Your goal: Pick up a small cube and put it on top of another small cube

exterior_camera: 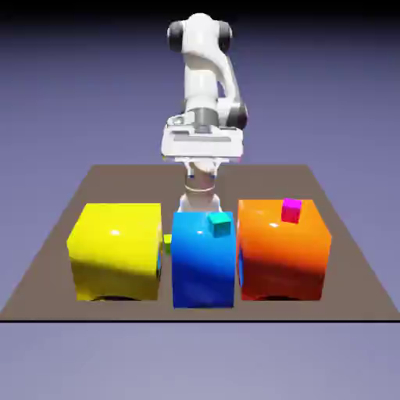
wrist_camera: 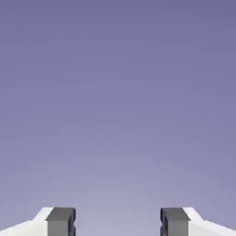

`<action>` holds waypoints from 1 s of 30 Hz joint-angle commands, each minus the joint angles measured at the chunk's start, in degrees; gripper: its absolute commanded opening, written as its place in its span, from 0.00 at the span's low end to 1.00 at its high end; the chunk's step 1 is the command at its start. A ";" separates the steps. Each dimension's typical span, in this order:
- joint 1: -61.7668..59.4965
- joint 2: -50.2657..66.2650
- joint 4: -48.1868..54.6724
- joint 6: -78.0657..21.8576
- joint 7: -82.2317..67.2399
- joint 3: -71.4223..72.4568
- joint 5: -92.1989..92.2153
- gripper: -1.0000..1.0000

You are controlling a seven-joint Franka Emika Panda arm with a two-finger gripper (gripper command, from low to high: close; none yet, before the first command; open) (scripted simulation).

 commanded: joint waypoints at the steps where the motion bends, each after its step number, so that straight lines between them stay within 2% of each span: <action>1: 0.11 -1.17 0.46 -1.25 -1.72 -2.08 -0.69 0.50; 30: 3.42 -34.92 13.91 -37.57 -51.42 -62.30 -20.77 0.50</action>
